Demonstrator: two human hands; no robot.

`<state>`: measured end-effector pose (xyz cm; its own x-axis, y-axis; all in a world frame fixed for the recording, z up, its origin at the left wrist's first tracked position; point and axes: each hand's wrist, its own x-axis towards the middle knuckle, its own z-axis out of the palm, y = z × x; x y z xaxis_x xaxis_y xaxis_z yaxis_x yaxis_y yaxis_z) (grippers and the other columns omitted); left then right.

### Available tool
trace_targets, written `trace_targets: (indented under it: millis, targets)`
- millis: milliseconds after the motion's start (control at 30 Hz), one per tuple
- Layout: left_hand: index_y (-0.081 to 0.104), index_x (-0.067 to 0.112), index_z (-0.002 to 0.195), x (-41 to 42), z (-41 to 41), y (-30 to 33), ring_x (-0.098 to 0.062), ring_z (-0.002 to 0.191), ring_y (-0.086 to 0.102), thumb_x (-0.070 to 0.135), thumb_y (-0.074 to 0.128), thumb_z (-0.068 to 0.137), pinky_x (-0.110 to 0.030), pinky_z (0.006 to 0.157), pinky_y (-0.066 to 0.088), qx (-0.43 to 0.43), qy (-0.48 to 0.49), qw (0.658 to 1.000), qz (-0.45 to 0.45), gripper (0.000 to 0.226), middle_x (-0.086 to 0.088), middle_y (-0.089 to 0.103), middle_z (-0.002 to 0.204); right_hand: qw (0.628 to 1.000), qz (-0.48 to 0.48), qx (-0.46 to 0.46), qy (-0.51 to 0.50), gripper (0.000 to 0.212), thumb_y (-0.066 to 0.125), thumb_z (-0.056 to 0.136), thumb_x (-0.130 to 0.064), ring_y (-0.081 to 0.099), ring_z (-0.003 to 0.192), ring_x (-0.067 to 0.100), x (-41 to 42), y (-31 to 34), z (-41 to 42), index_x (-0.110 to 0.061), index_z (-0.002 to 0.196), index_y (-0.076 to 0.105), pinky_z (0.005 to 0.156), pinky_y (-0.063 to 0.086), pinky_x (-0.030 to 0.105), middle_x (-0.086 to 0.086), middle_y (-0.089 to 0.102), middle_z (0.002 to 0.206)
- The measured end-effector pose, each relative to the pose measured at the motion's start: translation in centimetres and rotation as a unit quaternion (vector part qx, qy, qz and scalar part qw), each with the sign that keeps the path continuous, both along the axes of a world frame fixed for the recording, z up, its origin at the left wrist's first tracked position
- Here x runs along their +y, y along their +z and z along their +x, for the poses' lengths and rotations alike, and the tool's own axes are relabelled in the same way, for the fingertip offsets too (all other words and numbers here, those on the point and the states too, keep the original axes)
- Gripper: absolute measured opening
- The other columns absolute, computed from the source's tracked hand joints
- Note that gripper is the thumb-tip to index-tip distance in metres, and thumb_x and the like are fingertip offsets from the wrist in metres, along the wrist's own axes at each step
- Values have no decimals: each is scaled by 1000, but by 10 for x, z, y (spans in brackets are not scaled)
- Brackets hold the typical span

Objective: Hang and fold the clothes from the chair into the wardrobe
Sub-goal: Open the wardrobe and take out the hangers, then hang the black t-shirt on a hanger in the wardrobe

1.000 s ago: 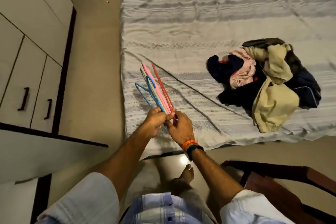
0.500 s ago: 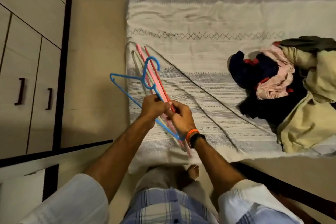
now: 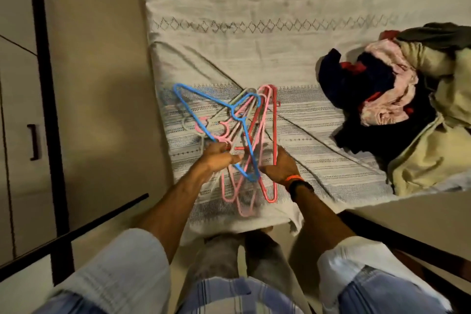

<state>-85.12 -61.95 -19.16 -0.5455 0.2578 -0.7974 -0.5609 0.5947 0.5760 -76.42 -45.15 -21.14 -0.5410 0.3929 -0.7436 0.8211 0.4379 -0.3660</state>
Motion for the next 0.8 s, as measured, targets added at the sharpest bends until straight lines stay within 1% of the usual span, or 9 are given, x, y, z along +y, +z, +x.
trace_targets:
  millis: [33,100,133,233,400,467,567,667,800]
  targets:
    - [58,10,88,-2,2,-1,-16,78,48,19,79,83,-31,67,38,-6,-3,1000,-1,23,-1,50,81,1000,6,-5,3,82,79,75,-28,55,123,34,0,2,4,-13,146,41,101,47,39,16,58,137]
    - [57,0,124,-6,4,-2,-25,113,57,19,76,86,-37,91,48,-28,-1,1000,-1,46,-11,60,120,1000,5,-4,-4,73,76,80,-24,53,125,33,-3,9,8,-11,145,44,101,43,34,15,55,140]
    - [55,-1,129,-6,4,0,-26,121,54,18,75,86,-39,99,46,-31,4,999,-1,51,-13,56,129,1000,-2,2,-9,69,74,83,-21,54,124,32,-5,13,9,-10,144,45,99,43,32,15,54,141]
    - [56,11,117,-6,3,7,-18,108,51,16,74,87,-35,94,44,-31,18,999,8,35,-4,52,117,999,-15,36,-16,60,73,82,-17,60,116,28,-13,22,11,-10,138,51,94,47,30,13,58,137]
    - [52,6,135,1,-1,30,-22,120,54,13,73,87,-37,98,48,-8,21,1000,7,53,-7,58,131,996,-37,79,-20,51,75,82,-12,62,94,18,-19,46,11,-8,130,57,76,42,18,8,63,129]
    - [52,6,136,5,-1,41,-25,120,56,12,73,87,-38,96,50,2,16,1000,9,54,-10,58,132,994,-37,100,-25,44,75,83,-12,60,89,15,-17,57,12,-8,124,59,74,44,20,7,65,124]
    - [53,3,134,13,-2,52,-27,117,59,11,74,85,-41,97,51,11,19,1000,14,54,-13,60,131,991,-34,124,-34,42,76,83,-18,64,96,19,-9,70,10,-8,121,60,81,50,26,8,66,119]
    - [57,2,128,32,-1,67,-23,105,62,9,73,86,-32,82,52,29,13,999,22,46,-13,65,119,987,-24,152,-56,40,75,83,-21,64,101,23,7,86,14,-9,119,61,85,48,26,6,66,115]
    - [58,-1,124,69,0,83,-18,92,61,2,68,87,-22,65,48,43,-9,998,35,38,-11,66,107,977,-17,187,-96,39,77,82,-23,66,94,22,35,103,18,-9,116,62,84,51,28,4,68,109]
